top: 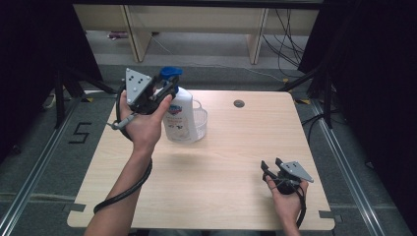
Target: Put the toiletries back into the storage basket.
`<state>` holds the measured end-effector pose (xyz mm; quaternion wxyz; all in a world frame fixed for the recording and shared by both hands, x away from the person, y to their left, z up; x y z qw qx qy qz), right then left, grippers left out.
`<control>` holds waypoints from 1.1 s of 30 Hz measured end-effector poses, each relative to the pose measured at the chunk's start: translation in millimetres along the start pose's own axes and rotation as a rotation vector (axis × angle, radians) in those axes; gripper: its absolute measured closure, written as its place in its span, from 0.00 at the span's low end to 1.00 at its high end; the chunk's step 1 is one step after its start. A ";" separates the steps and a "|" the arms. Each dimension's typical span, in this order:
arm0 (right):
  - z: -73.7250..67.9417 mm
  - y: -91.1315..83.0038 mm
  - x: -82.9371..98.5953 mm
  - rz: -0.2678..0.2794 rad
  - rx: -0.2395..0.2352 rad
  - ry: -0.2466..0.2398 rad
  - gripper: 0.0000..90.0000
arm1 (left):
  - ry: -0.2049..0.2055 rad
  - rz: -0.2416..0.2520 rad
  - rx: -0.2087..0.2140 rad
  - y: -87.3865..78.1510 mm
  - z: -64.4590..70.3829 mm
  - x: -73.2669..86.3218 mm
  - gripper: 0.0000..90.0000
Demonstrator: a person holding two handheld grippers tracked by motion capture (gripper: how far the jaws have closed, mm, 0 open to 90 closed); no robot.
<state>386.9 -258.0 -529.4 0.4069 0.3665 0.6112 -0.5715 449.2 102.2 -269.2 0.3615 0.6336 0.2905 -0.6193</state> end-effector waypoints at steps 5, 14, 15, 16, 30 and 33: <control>-0.1 -0.2 0.1 -0.003 0.000 0.001 0.45 | 0.001 -0.005 -0.001 2.5 -1.4 0.4 0.66; 0.1 -1.3 0.2 -0.011 0.016 0.005 0.45 | -0.006 -0.003 -0.004 7.1 -5.0 -2.3 0.67; 0.2 -1.2 0.3 -0.009 0.015 0.001 0.45 | -0.007 -0.001 -0.005 7.8 -5.3 -2.5 0.67; 0.2 -1.2 0.3 -0.009 0.015 0.001 0.45 | -0.007 -0.001 -0.005 7.8 -5.3 -2.5 0.67; -2.3 -2.4 0.9 -0.024 0.021 0.033 0.45 | -0.038 -0.014 -0.028 14.0 -9.1 -1.2 0.67; -0.6 -1.0 0.2 -0.008 0.014 0.005 0.45 | -0.037 -0.013 -0.029 15.5 -9.7 -1.6 0.67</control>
Point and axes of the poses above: each handheld gripper's, and its own axes: y roughly forward along the jaws, x roughly out of its underside, z roughly to its right, the point moved 4 cm from there along y, roughly forward along the jaws, and after that the axes turned 11 degrees about x, right-handed, at the moved point
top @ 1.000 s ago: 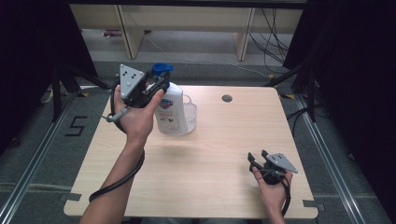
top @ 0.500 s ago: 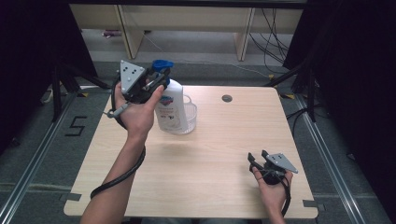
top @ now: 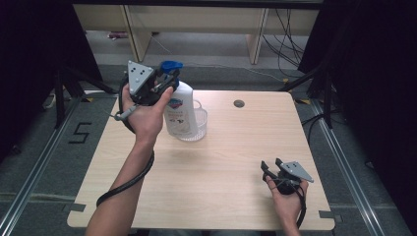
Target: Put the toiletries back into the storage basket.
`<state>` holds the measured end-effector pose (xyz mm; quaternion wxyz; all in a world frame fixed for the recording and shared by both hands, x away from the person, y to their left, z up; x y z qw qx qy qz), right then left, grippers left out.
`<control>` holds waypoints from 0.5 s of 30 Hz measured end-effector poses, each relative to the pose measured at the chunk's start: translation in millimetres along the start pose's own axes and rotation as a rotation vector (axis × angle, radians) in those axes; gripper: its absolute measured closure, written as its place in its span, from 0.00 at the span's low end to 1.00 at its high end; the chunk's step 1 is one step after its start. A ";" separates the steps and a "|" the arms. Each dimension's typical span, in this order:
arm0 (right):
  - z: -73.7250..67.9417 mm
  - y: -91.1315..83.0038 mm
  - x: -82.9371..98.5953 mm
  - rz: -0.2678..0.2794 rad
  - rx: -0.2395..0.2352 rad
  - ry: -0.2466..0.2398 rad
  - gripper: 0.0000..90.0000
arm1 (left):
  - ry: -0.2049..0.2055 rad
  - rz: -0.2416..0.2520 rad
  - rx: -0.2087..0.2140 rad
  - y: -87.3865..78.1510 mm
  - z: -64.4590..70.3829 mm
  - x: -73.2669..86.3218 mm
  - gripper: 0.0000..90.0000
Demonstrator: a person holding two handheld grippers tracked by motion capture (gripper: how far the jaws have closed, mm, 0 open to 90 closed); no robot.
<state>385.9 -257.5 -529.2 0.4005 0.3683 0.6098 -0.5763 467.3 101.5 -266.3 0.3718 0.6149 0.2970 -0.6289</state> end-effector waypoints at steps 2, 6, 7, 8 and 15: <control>0.0 0.0 0.1 -0.001 0.000 0.001 0.45 | 0.000 0.000 0.000 0.8 -0.4 -0.6 0.67; 0.2 -0.1 0.2 -0.004 -0.005 -0.003 0.45 | 0.018 0.007 0.002 3.0 -2.5 -2.3 0.66; 0.2 -0.3 0.2 -0.005 -0.003 -0.002 0.45 | 0.018 0.007 0.001 3.4 -2.6 -2.4 0.66; 1.3 0.0 -0.1 0.004 0.010 -0.010 0.45 | 0.019 0.007 0.002 3.8 -2.6 -2.6 0.66; 1.9 -1.8 -0.2 -0.011 0.016 -0.018 0.45 | 0.019 0.008 0.004 6.9 -3.1 -4.3 0.67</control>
Point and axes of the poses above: each handheld gripper's, and its own axes: y roughly forward along the jaws, x roughly out of its underside, z roughly to its right, the point moved 4 cm from there along y, roughly forward along the jaws, and after that the axes turned 11 degrees about x, right-handed, at the moved point
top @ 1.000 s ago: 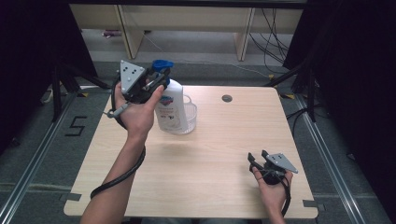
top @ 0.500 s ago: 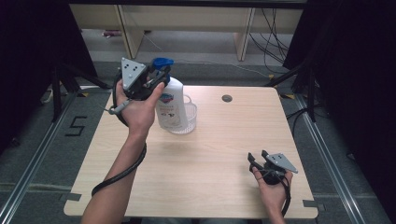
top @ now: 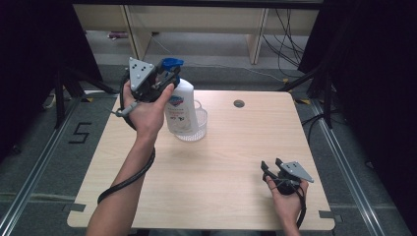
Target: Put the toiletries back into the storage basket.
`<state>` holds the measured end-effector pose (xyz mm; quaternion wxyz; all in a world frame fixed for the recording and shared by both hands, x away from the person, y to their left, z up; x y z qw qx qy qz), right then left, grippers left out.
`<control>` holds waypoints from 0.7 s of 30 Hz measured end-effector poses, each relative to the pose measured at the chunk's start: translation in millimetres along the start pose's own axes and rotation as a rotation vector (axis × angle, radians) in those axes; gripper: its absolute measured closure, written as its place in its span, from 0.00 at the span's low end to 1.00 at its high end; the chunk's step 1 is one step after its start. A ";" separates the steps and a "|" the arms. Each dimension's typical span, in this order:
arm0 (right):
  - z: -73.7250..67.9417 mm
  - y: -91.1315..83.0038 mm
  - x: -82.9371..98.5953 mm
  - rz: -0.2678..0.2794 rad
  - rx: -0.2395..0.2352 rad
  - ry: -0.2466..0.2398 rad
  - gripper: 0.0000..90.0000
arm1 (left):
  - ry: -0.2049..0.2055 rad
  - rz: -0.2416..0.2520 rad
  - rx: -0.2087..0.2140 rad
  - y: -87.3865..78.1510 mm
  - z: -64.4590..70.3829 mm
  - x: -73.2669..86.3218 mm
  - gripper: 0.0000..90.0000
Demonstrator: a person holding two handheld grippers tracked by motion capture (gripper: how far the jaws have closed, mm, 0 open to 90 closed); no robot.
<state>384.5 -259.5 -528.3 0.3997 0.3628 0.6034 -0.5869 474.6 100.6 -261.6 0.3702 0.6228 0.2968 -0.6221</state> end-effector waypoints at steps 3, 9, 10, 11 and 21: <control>-0.2 0.9 0.2 0.010 -0.006 -0.003 0.45 | 0.001 0.001 0.002 1.1 -0.1 -1.2 0.67; -0.7 1.6 0.0 0.021 -0.010 0.000 0.45 | 0.002 -0.002 0.001 3.4 -1.1 -1.7 0.67; -0.8 1.1 0.2 0.011 -0.010 0.000 0.45 | 0.004 -0.004 0.000 3.8 -1.3 -1.7 0.67; -0.8 1.7 0.1 0.021 -0.009 0.000 0.45 | 0.006 -0.005 0.000 4.4 -1.4 -1.5 0.67; -1.6 2.6 0.3 0.016 -0.028 0.010 0.45 | 0.007 -0.007 0.001 9.4 -2.2 -3.2 0.67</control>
Point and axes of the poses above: each handheld gripper's, and its own axes: y roughly forward along the jaws, x roughly out of its underside, z roughly to its right, the point moved 4 cm from there along y, roughly forward along the jaws, and after that the axes turned 11 degrees about x, right-handed, at the moved point
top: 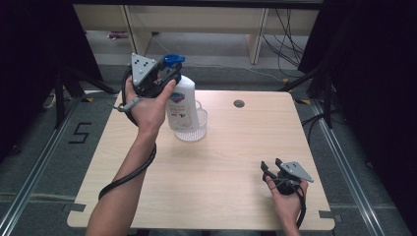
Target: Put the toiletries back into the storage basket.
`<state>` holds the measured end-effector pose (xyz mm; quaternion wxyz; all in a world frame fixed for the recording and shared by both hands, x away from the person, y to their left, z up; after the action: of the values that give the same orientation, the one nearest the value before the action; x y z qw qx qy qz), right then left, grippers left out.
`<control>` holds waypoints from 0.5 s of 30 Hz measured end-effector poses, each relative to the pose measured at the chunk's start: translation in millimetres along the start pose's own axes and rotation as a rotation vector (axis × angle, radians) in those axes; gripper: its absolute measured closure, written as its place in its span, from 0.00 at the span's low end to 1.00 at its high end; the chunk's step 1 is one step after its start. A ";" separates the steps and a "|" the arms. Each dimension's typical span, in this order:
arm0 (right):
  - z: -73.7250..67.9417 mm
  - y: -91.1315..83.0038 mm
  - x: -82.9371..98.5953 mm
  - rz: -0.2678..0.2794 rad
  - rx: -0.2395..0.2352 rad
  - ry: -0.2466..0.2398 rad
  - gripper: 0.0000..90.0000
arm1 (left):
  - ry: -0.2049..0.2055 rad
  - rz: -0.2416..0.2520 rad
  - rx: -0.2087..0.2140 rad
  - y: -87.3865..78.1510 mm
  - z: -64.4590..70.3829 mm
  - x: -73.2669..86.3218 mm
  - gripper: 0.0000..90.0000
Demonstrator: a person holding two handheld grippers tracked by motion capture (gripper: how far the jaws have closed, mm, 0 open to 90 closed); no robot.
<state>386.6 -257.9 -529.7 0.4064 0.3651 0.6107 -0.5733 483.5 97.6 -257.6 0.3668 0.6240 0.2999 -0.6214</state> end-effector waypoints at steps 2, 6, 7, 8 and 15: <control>-1.0 -0.4 0.2 -0.001 0.009 0.014 0.45 | -0.001 -0.001 0.000 1.1 -0.3 -0.4 0.67; -0.7 0.0 0.1 -0.007 -0.007 0.001 0.45 | -0.001 -0.004 -0.001 3.3 -1.3 -1.0 0.66; -0.8 0.3 0.1 -0.003 -0.006 0.002 0.45 | -0.001 -0.004 0.000 4.1 -1.3 -1.1 0.67; -0.7 0.0 0.1 -0.007 -0.007 0.001 0.45 | -0.001 -0.005 0.000 4.6 -1.3 -1.2 0.67; -0.1 0.3 -0.1 -0.003 -0.005 -0.005 0.45 | -0.004 -0.008 0.002 8.4 -1.9 2.0 0.66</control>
<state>387.0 -257.7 -529.7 0.4081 0.3618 0.6114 -0.5734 491.7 94.4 -259.0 0.3642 0.6218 0.3012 -0.6244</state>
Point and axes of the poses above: each handheld gripper's, and its own axes: y roughly forward along the jaws, x roughly out of its underside, z roughly to its right, the point moved 4 cm from there along y, roughly forward along the jaws, and after that the axes turned 11 degrees about x, right-handed, at the moved point
